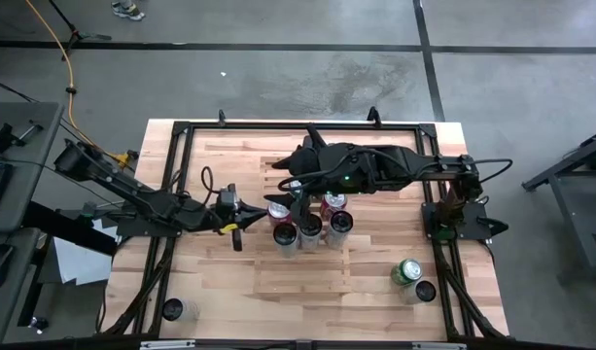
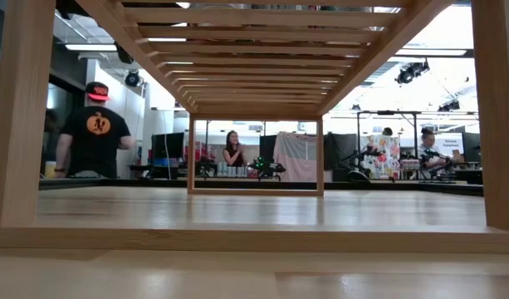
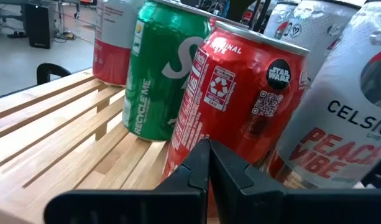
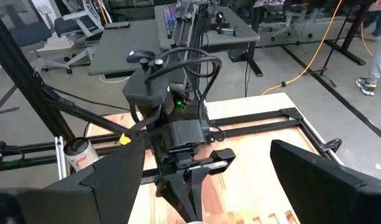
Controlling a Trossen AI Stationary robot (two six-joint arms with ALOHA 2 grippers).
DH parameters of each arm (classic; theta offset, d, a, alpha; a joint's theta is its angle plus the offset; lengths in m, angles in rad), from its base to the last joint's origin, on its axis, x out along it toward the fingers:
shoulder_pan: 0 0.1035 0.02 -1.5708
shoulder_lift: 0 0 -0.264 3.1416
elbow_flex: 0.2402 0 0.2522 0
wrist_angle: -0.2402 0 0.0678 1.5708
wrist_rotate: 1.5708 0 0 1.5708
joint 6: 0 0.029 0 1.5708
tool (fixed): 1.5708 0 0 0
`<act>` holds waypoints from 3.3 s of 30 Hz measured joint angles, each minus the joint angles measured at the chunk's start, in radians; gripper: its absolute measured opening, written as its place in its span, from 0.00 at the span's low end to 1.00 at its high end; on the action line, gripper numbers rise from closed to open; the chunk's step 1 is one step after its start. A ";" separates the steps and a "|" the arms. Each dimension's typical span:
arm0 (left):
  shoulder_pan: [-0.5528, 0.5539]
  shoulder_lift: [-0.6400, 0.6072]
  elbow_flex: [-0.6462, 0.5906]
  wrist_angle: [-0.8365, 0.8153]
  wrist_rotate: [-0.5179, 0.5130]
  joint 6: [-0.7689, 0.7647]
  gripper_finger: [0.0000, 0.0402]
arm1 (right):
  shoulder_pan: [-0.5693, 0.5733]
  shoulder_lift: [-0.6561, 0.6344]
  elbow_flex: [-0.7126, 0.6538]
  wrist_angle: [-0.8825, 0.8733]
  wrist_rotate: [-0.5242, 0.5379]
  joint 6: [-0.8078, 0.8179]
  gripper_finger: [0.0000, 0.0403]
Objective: Place canned beverage on shelf
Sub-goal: Put the red soda can on the shelf aligned with the other red soda can, then adjust the red soda cans
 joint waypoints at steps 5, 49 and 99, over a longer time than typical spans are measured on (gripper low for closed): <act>0.006 0.040 0.058 -0.059 0.009 0.037 0.00 | 0.009 -0.055 0.000 -0.155 0.001 0.036 0.82; 0.008 0.005 0.070 -0.114 -0.051 0.045 0.00 | 0.058 -0.657 -1.086 -0.147 0.140 0.577 0.02; 0.077 0.005 0.070 -0.116 0.079 0.019 0.00 | 0.009 -0.656 -1.096 0.076 -0.044 0.391 0.00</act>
